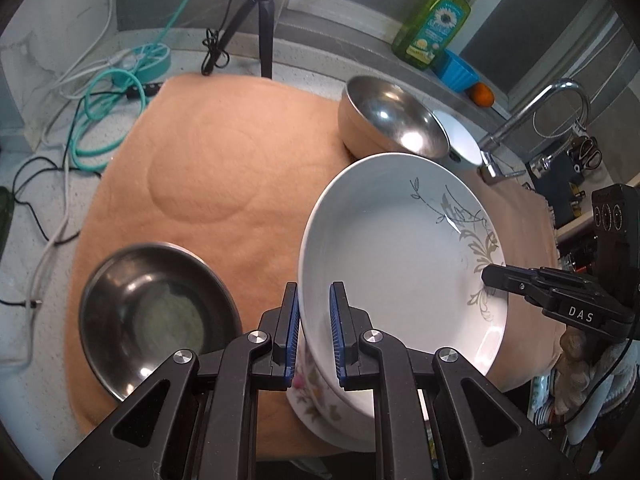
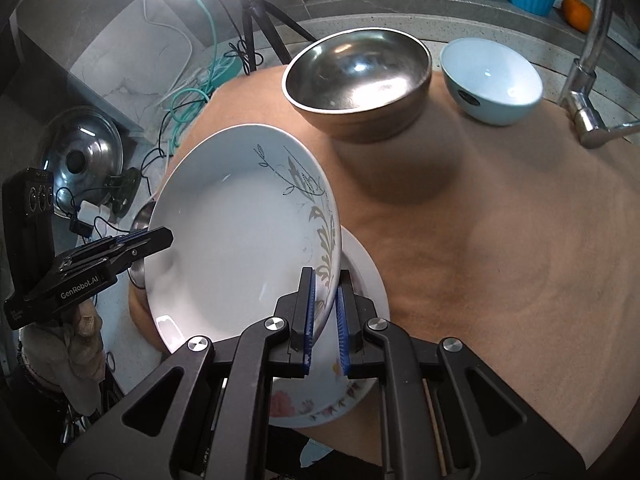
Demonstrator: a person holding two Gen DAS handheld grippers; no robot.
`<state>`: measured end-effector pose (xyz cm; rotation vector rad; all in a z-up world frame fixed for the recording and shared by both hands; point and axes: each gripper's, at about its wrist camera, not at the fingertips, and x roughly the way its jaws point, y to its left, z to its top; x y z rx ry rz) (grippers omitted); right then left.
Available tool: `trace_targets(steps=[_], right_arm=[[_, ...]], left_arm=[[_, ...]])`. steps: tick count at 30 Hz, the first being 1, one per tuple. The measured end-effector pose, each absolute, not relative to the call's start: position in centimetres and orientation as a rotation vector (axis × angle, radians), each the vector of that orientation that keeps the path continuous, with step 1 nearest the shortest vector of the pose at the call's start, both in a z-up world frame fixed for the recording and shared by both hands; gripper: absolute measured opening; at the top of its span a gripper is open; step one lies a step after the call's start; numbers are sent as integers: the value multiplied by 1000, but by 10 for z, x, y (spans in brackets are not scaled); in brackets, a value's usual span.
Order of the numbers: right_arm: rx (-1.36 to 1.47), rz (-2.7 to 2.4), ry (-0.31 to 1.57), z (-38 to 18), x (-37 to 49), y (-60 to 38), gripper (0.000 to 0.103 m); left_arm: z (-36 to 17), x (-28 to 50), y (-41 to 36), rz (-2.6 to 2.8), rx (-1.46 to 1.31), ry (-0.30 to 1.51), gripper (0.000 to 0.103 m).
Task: Organize plates and bowls
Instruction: 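Carry the gold-leaf plate over the pink-rose plate stack with the left tool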
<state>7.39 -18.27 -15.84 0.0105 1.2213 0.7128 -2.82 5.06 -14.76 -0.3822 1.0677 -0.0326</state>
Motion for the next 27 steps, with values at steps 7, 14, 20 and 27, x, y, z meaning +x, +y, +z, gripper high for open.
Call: trace_targets(steps=[7,14,20,27], right_arm=[[-4,707,1252,-170,66,-192,10],[-11,702,1272,-179,61,-197,10],[-17,700,1284,-185,58,-196,10],[-24,702,1301,-189,57,-194,10]], left_arm=[[-162,-37,37,-39,-377,1114,13],[-170,-41,30,-40,-357,1144,13],[-173,-42,31,-35,-353,1156,13],[-173,-42,30,-34,-337,1162,13]])
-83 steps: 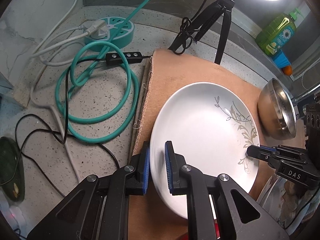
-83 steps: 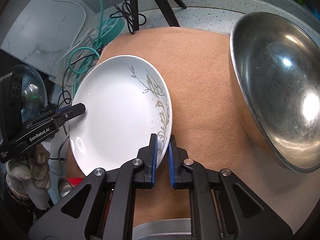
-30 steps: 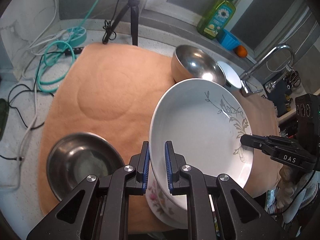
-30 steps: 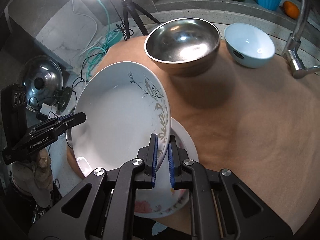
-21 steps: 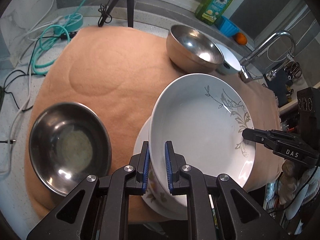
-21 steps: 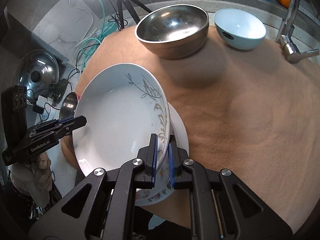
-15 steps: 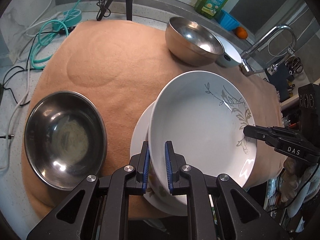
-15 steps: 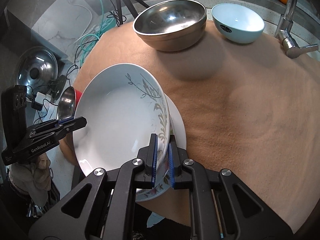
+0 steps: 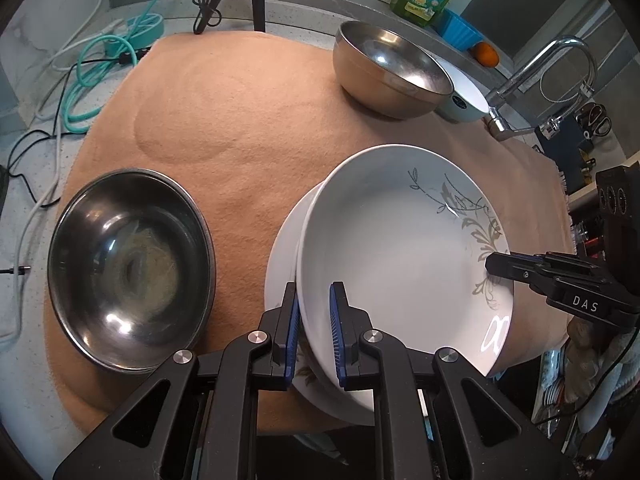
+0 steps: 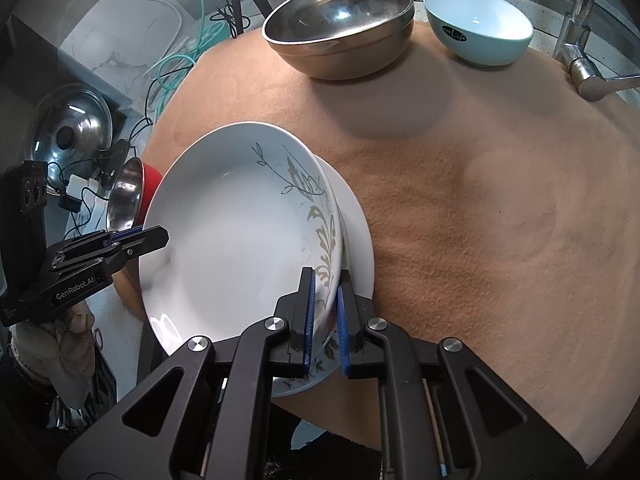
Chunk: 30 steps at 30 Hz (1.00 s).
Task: Organize plates and bowls
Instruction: 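Carry the gold-leaf plate over the pink-rose plate stack with the left tool, then lower the gold-leaf plate onto the stack and hold it with the left tool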
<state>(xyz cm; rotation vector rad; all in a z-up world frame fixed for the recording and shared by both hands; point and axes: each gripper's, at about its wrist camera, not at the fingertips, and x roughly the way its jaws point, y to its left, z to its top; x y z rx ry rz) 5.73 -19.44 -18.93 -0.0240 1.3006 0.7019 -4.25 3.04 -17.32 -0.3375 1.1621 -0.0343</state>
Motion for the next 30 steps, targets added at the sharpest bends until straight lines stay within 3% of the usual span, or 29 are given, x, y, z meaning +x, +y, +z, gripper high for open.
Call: trace_targets(steps=[22,30], right_arm=[[-87,707,1309,-194,51,-181,10],[10,736,1370,-198,61,-189,13]], left_arm=[[-177,-42,29,-37,-306,1189,13],[-177,-40,30,-45,-308,1197,13]])
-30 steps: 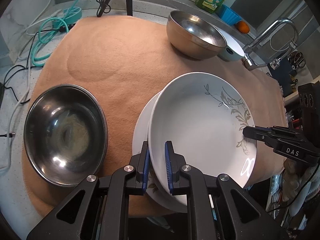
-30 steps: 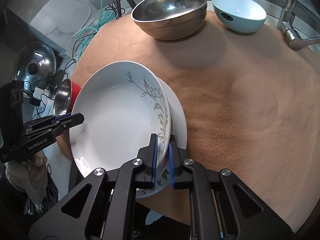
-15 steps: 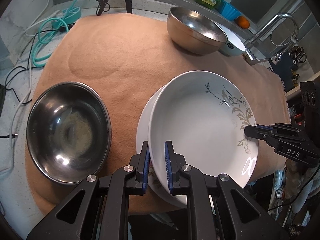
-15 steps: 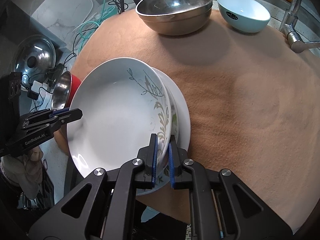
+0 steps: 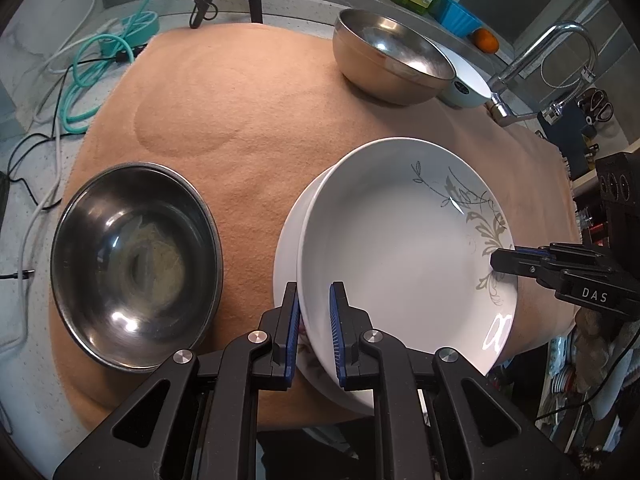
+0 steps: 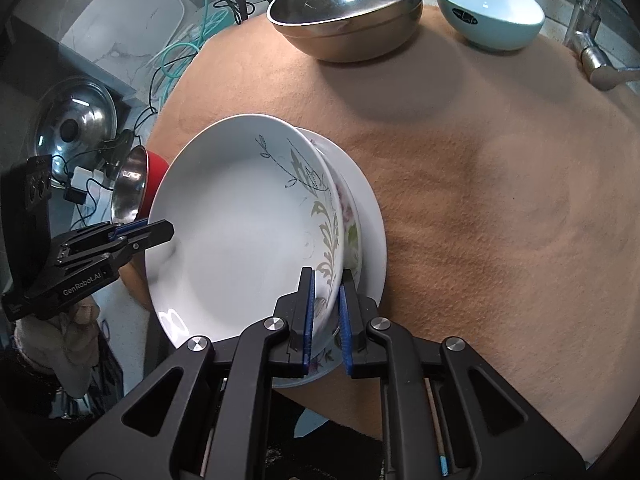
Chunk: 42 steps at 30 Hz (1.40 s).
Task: Organize plates and bowls
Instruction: 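Lower the gold-leaf plate onto the stack and hold it with the left tool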
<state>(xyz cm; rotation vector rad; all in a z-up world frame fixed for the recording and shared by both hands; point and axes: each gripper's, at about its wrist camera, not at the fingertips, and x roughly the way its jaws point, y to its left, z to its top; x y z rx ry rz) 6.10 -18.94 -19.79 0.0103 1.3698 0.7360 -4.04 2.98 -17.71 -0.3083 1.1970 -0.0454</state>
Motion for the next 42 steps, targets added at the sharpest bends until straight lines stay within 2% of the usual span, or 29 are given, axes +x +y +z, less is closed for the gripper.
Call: trace_targets(steps=[11,42], right_arm=[[167,756,1425,-205,68,-208,14],[170,748,1438,-202,70,-214,17]], left_arm=[[-178,-41,34,-52,-335,1196,13],[-174,-40,34,-71,-341,1186,13]])
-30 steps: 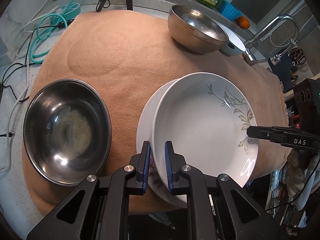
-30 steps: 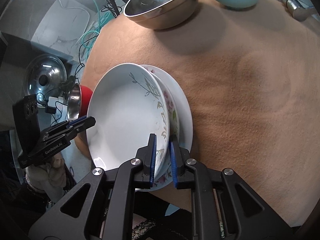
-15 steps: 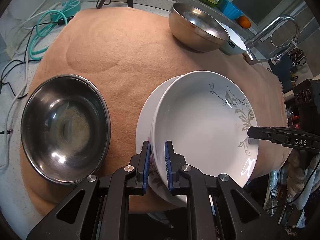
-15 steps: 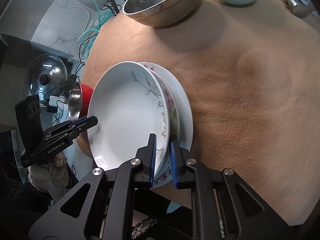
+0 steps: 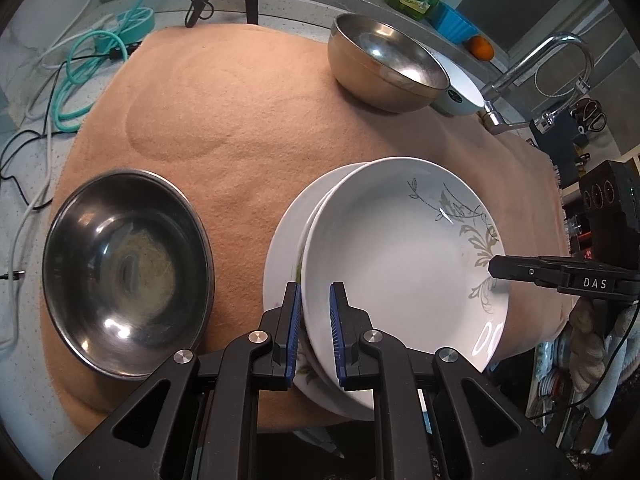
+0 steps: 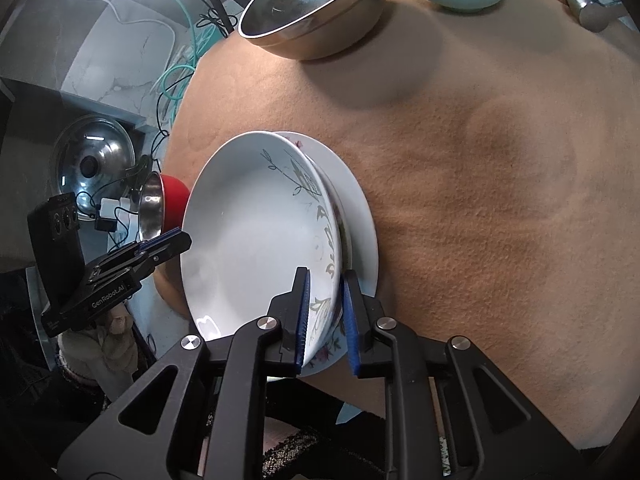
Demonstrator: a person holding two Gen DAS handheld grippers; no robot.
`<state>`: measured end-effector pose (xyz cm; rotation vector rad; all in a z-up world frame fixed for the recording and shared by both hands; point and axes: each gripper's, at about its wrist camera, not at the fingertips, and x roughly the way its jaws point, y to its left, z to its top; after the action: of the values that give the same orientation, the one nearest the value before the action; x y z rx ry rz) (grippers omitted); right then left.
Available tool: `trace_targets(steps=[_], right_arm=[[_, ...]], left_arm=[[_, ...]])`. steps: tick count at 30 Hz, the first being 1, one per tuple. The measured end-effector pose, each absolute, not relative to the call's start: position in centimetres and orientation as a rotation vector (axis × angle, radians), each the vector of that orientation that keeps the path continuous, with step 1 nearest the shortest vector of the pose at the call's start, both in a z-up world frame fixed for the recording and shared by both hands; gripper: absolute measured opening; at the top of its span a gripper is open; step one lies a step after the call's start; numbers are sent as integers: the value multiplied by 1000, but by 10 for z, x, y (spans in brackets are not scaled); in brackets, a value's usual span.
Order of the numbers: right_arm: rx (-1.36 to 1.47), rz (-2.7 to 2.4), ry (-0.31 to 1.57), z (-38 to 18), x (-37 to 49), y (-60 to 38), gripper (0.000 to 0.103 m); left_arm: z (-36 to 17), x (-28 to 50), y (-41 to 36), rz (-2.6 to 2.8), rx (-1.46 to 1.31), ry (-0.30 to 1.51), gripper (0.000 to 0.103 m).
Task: Organize plates and bowls
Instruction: 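Lower the gold-leaf plate onto the stack and hold it with the left tool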
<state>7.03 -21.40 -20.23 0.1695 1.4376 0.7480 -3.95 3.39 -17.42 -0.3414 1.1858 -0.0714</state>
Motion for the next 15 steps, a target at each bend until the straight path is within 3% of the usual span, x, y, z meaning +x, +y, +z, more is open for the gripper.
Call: trace_targets(steps=[10,15], right_arm=[[87,744,1428,-197,66,-206,18],[173,757,1461,-201,72,-215,18]], left_arm=[[-174,-36,32,-75,-330,1189,13],[-175,-36,32,-78,-330,1191,13]])
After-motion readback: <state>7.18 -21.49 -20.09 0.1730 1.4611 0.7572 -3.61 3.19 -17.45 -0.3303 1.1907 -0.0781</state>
